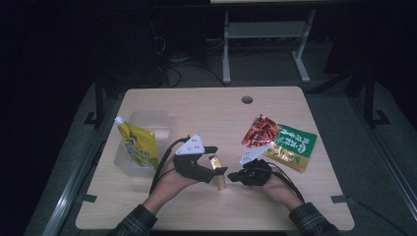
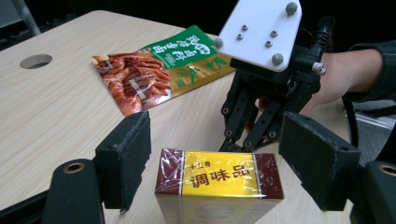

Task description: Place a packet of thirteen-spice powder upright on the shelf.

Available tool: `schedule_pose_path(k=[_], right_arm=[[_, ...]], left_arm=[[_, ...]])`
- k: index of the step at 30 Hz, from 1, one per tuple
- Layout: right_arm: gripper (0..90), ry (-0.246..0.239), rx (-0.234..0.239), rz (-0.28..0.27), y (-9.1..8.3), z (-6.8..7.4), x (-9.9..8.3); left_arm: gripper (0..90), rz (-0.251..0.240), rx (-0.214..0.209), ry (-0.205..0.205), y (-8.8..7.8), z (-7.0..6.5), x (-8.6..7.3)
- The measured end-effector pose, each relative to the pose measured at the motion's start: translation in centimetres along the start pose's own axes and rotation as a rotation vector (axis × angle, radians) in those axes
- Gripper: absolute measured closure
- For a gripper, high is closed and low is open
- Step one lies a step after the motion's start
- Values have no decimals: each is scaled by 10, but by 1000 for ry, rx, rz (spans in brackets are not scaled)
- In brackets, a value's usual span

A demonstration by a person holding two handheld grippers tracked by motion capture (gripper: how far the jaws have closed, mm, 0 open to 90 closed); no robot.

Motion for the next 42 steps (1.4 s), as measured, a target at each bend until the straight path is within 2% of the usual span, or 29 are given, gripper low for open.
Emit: schedule_pose_path(k=[6,7,11,15,20,27,29,35,37,42], right_arm=[[897,6,5,13,-6,4,-6],[897,-5,-2,21,-6,4,-8],[897,6,3,20,-8,8,-10],[897,1,12,7,-9,14,-11],[898,-16,37,-6,-7,30,-12],[899,-34,38,-5,12,53,-6],[899,-39,20,-5,17,55,-4],[899,-13,6,-23,25,55,3],[899,-16,-10,-16,27,55,3],[899,12,-16,-29,27,54,3]], left_arm=[[225,-3,13,-9,-15,-3,-2],[225,0,16,-14,-18,-4,-3],[225,13,43,-20,-29,-6,-12],[231,33,55,-52,-37,-9,-29],[235,87,63,-98,-42,-13,-58],[237,125,64,-166,-48,-18,-87],[238,135,63,-162,-48,-16,-89],[239,141,48,-168,-43,-14,-90],[239,146,47,-165,-43,-13,-91],[238,146,48,-165,-43,-12,-91]])
Point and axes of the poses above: each handheld gripper's, and its own axes: y roughly forward along the jaws, x roughly out of its top, z roughly to its left, the point moved 1 cm from there along y, roughly forward along the jaws, and after that the axes turned 5 degrees about z, right-handed, at the moved point
